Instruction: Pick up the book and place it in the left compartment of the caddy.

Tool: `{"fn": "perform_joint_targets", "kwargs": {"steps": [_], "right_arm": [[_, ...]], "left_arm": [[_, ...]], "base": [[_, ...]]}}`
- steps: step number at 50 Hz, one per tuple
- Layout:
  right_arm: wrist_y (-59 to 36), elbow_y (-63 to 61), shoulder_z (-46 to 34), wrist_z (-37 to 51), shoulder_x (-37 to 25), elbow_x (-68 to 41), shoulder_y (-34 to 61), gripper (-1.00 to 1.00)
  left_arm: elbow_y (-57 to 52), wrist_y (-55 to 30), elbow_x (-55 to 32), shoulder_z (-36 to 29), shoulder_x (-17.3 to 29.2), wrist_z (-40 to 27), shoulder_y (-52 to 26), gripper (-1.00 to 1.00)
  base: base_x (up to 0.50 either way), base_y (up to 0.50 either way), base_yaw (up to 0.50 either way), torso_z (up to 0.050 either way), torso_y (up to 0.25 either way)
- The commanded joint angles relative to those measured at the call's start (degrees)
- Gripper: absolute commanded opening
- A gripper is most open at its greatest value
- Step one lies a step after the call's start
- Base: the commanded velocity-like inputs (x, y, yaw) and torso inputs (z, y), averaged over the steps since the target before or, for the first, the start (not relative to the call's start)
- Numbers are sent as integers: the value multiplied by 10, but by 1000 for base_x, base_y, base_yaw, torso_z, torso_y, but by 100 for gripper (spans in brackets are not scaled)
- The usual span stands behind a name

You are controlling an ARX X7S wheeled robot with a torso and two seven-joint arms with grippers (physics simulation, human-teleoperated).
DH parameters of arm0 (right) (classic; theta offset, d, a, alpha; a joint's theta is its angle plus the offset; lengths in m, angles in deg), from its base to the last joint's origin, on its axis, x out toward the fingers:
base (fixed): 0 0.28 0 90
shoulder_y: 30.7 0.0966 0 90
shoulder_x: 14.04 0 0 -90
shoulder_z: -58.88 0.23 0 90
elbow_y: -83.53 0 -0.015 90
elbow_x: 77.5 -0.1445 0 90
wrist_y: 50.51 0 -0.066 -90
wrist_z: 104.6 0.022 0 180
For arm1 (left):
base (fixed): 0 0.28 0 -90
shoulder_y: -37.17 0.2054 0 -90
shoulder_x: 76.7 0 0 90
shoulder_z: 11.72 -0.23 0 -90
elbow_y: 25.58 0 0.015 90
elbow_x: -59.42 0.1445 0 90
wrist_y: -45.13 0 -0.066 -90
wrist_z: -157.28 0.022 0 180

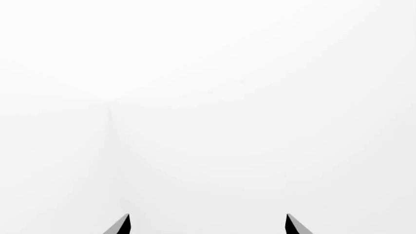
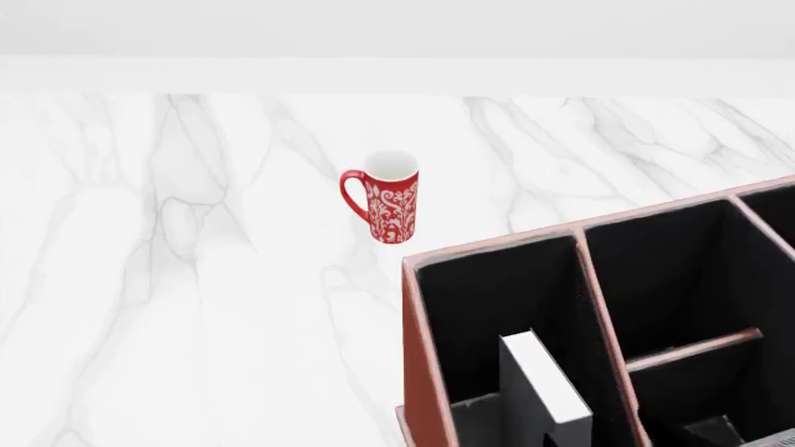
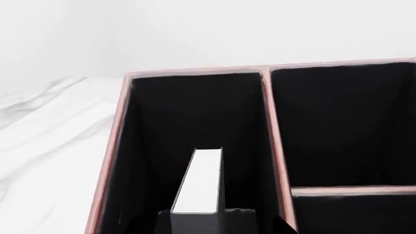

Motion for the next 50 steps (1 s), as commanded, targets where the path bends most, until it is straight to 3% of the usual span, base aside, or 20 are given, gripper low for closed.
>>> {"fn": "perform_joint_targets", "kwargs": {"steps": [1, 18, 50], "right_arm": [[-7, -28, 1, -3, -11, 13, 6, 100], [-5, -75, 9, -3, -35, 22, 16, 100], [118, -232, 53, 49, -152, 74, 3, 100]], "left_arm": [[0, -2, 0, -1, 0, 1, -1, 100], [0, -2, -2, 0, 0, 2, -3, 100], [0, -2, 2, -4, 0, 1, -2, 100]], "base": [[0, 0, 0, 0, 0], [0, 0, 0, 0, 0], [0, 0, 0, 0, 0]]}}
